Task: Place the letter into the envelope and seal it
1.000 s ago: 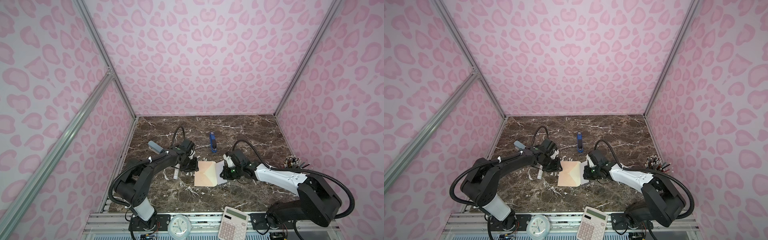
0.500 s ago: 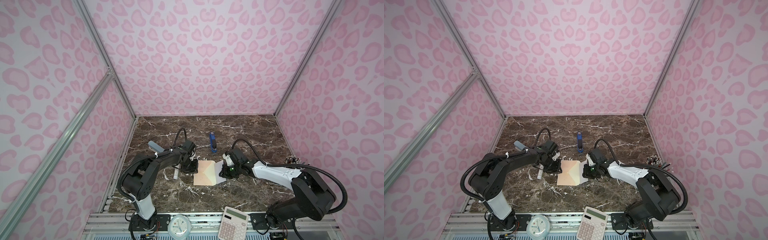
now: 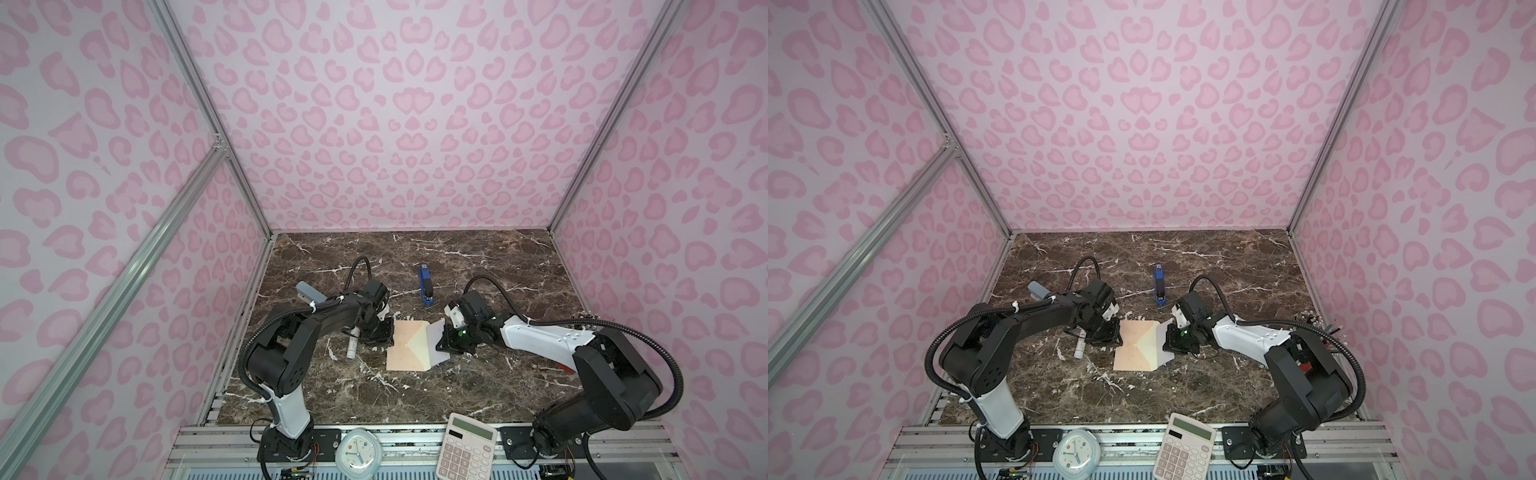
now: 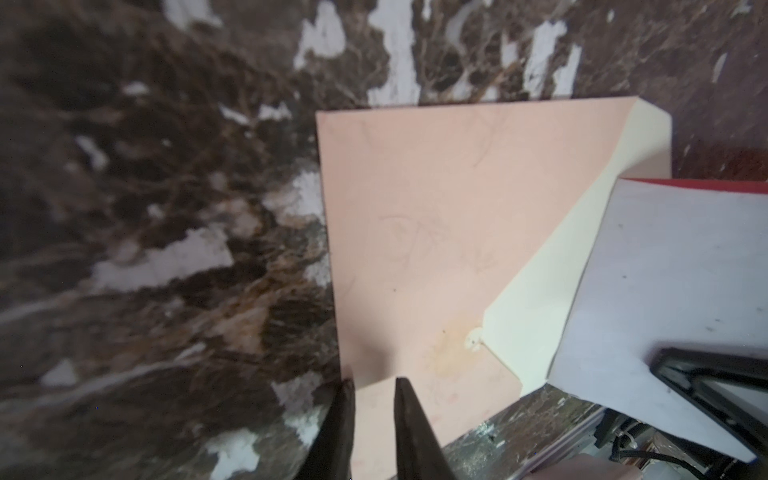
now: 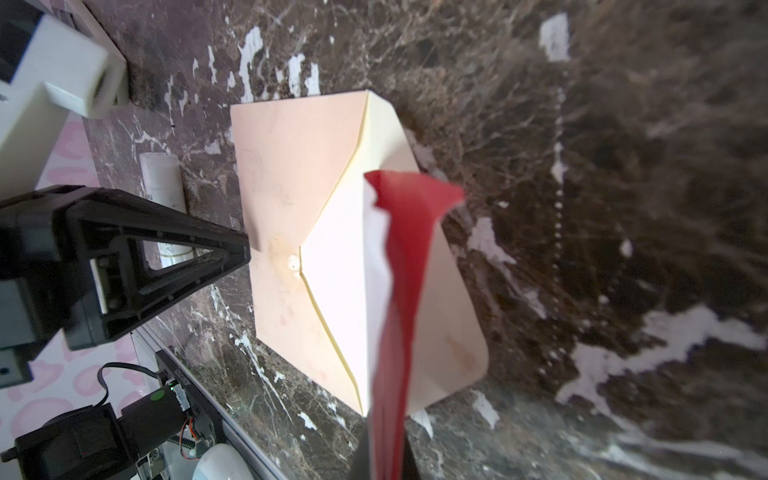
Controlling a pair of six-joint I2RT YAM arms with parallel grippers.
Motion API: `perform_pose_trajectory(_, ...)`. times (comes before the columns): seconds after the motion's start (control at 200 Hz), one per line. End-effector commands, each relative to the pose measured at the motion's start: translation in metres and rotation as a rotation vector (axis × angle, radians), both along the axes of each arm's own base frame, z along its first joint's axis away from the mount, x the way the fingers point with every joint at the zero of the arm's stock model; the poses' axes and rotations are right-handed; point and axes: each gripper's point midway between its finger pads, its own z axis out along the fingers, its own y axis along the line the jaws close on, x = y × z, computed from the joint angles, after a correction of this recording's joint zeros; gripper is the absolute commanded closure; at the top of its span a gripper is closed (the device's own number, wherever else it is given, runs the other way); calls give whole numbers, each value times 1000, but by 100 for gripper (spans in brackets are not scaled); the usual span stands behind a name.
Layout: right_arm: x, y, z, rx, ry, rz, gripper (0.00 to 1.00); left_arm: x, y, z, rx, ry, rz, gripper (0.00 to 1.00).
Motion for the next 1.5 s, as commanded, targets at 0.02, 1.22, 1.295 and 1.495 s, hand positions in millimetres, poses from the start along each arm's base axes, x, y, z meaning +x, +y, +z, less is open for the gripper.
perform_pose_trajectory(0.02,-4,0,-4,-5,44,6,100,-7,10,-11,56,25,-14,79)
perform_pose_trajectory(1.22,16,-1,-20,-64,81,-100,100,-9,9,-10,35,36,-32,77)
perform_pose_trajectory(1.295,14,-1,-23,-71,90,-95,100,-9,9,-11,34,39,-33,77)
perform_pose_trajectory(1.495,12,2,-29,-83,106,-86,100,-8,7,-11,29,41,-38,77)
